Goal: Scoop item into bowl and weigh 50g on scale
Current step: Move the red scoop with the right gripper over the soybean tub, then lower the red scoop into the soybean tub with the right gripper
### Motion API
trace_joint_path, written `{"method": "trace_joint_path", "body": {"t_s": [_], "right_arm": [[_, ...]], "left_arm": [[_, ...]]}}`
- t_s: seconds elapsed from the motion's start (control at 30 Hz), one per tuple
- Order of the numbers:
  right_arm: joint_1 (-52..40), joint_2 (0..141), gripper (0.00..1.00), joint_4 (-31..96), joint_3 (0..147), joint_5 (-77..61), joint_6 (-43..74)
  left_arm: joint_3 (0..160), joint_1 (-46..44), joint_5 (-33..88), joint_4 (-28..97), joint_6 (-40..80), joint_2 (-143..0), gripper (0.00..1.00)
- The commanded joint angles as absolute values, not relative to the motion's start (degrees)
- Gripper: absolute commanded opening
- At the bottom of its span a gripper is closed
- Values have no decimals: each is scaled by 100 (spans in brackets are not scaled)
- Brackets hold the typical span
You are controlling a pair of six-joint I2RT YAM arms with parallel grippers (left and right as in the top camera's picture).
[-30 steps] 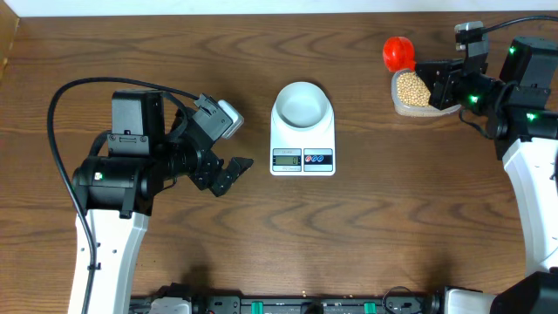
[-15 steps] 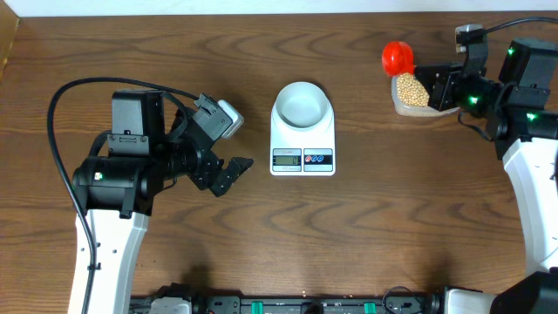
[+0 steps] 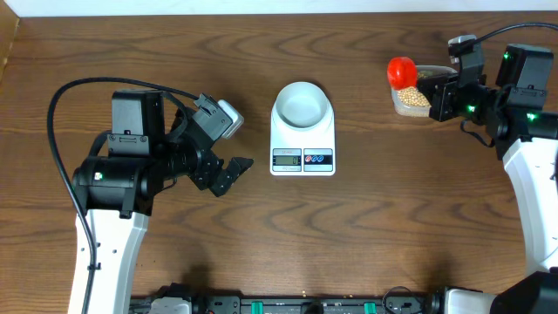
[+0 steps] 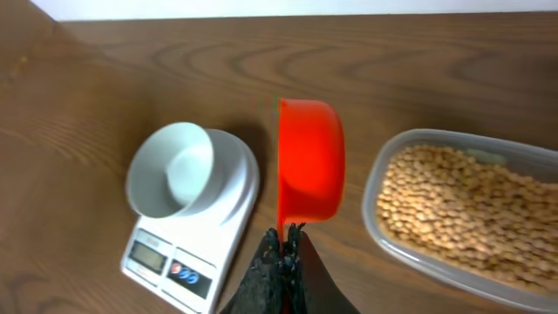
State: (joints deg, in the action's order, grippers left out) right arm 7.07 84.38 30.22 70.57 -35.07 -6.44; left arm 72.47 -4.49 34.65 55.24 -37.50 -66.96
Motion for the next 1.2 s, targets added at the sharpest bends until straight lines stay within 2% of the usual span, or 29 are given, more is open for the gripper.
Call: {"method": "trace_joint_path", "body": {"t_s": [0.0,0.3,0.83,1.17], "right_arm": [[742,8374,1,3072,7238,-3006,-891],[742,8374,1,3638,7762,-2224,-996],[742,8388,1,3638,7802,-2189,-819],[740,8403,1,3686,7802,-1251,-1223]], "left_arm": [[7411,-414,3601,5522,-3721,-6665,99],[7411,-414,3601,5522,-3721,-6665,99],[7411,-414,3601,5522,-3721,-6665,99],[7411,-414,3601,5522,-3721,-6665,99]]}}
